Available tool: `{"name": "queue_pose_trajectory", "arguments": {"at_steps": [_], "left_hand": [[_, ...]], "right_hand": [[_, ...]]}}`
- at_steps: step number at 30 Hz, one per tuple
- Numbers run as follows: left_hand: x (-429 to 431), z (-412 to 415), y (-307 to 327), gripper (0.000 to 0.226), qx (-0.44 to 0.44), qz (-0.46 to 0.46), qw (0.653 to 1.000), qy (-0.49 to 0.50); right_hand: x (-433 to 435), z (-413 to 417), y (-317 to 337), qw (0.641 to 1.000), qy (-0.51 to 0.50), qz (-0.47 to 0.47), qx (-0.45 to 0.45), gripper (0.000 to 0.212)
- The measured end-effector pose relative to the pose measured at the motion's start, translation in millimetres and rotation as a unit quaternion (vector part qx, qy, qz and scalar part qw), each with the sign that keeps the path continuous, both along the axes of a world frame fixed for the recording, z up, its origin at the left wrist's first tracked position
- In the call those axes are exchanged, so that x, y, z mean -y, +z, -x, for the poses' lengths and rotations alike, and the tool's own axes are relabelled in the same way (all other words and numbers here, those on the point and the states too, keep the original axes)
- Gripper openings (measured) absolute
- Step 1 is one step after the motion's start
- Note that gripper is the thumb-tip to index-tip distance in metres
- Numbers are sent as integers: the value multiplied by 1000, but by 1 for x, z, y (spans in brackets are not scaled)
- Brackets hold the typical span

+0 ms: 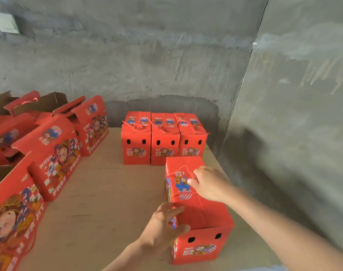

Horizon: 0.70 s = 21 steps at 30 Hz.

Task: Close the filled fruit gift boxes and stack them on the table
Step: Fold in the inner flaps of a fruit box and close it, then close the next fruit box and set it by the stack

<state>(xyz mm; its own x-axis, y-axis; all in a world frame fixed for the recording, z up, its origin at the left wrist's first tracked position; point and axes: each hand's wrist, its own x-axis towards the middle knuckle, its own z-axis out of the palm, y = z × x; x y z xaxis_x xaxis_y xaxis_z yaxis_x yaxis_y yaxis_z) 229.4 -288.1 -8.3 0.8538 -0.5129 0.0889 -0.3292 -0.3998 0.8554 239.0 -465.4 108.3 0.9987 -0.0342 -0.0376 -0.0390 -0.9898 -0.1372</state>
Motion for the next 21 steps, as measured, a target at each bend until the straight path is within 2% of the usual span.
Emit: {"name": "queue_pose_trajectory", "arguments": {"at_steps": [2,3,6,9,11,13,15,17,19,21], "left_hand": [[-1,-1,-4,67,-9,-8,1000,-22],[-1,-2,-6,71,-6,-13,1000,-25],[6,-8,-7,76,-5,-30,999,-35],[13,-17,-5,81,-11,-55,997,-44],[20,-30,-1,77,-8,-65,997,-51],[34,-50,7,66,27,-94,993,-68],[57,-65,17,53,80,-122,989,-29],[79,-68,21,40,113,-110,986,49],[91,-59,13,42,139,-95,983,74],[89,-58,0,48,181,-103,977,49]], "right_hand": [[2,24,-38,987,52,13,-150,72],[4,34,-54,984,78,17,-159,78],[19,43,-81,992,119,11,-32,66],[26,36,-91,990,129,7,53,57],[29,28,-87,986,126,-10,111,49],[34,16,-86,975,90,14,203,37],[32,5,-81,979,14,35,201,37],[26,0,-86,984,-41,91,150,49],[22,1,-100,984,-59,125,112,63],[22,-4,-108,985,-52,130,99,71]]}}
